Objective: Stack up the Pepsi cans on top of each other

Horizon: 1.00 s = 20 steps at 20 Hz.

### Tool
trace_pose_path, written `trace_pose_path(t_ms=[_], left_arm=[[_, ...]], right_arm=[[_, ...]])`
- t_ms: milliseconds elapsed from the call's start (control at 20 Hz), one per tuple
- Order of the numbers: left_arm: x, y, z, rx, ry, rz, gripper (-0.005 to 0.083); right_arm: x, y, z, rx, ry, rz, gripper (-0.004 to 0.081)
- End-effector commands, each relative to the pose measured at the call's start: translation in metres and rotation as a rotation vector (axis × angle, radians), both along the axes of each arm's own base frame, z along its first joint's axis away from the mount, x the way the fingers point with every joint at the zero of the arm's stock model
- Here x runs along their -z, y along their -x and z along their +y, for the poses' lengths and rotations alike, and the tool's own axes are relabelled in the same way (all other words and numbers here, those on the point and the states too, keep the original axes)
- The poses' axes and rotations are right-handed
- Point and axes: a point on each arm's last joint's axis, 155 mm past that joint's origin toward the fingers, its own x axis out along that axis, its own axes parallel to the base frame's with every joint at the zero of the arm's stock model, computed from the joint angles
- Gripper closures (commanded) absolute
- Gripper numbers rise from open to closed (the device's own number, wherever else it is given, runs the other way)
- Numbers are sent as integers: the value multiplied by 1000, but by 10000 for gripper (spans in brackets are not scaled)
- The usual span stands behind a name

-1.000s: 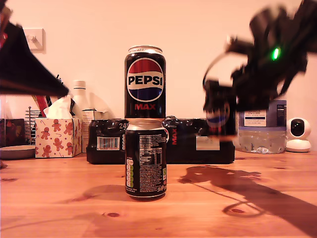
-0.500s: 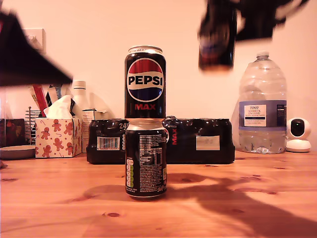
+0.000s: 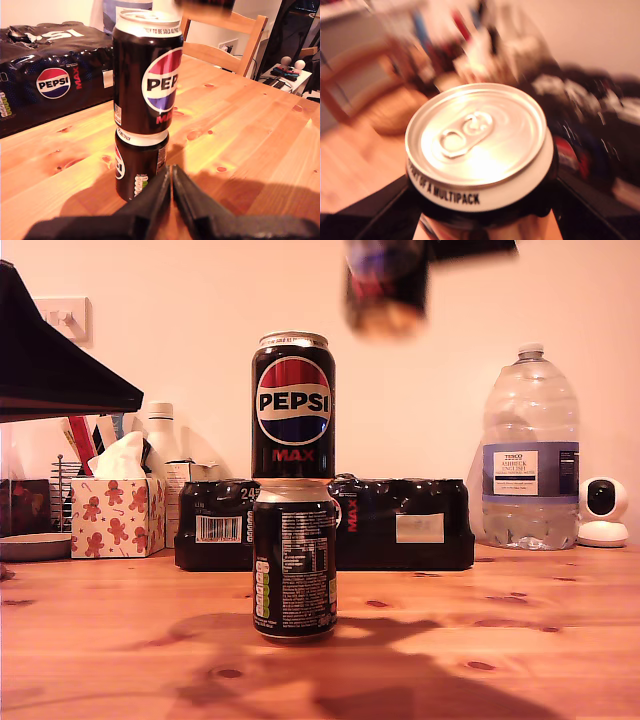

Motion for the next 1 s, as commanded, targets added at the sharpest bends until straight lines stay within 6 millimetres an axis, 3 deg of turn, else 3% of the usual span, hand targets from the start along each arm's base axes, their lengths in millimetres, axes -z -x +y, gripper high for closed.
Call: trace_pose_path(t_ms=[0, 200, 950], left_arm=[[6, 2, 0, 6, -8, -1, 769], [6, 2, 0, 6, -8, -1, 769], [7, 2, 0, 7, -14, -4, 769]], right_arm=[[-53, 8, 2, -12, -94, -92, 525], [-62, 14, 10, -37, -112, -90, 526], [-40, -2, 64, -104, -77, -6, 526]])
